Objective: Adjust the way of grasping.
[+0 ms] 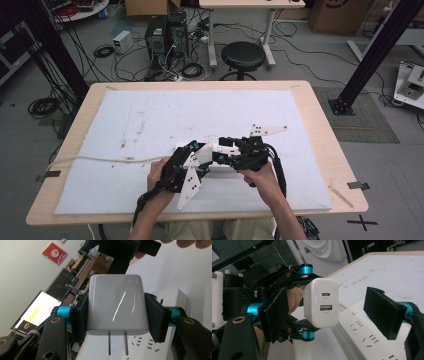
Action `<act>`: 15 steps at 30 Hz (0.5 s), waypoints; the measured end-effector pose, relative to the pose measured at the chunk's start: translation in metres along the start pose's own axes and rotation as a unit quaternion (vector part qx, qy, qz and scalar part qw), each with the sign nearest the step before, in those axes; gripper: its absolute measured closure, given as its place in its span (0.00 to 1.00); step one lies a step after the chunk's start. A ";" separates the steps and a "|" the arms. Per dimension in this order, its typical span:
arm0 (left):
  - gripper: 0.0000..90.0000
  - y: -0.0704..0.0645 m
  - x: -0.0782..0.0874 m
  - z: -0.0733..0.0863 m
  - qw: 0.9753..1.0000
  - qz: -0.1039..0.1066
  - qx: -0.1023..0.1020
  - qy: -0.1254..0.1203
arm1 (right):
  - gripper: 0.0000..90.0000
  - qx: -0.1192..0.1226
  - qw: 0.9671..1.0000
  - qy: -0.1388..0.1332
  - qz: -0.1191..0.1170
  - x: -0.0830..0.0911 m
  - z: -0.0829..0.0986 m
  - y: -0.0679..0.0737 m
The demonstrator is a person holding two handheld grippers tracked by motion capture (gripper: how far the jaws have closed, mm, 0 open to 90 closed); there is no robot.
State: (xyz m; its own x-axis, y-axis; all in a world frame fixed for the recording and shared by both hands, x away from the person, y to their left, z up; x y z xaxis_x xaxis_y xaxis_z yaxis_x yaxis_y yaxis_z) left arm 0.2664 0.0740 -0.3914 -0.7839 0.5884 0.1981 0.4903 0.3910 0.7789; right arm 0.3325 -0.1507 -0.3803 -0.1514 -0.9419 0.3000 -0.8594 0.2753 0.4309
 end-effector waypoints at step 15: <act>0.47 -0.003 -0.005 -0.009 1.000 -0.001 0.004 -0.008 | 0.34 -0.007 1.000 -0.009 -0.023 -0.009 0.004 -0.001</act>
State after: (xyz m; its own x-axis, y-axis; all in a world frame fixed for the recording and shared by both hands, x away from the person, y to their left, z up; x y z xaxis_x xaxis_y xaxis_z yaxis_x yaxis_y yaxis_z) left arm 0.2654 0.0632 -0.3889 -0.7787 0.5990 0.1866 0.4917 0.3980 0.7745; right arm 0.3329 -0.1436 -0.3864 -0.1209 -0.9566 0.2650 -0.8585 0.2348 0.4559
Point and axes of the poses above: each handheld gripper's, and its own axes: x roughly backward along the jaws, z roughly out of its underside, y roughly to its left, the point moved 1 cm from there along -x, roughly forward along the jaws, and after that the axes turned 7 degrees about y, right-handed, at the moved point
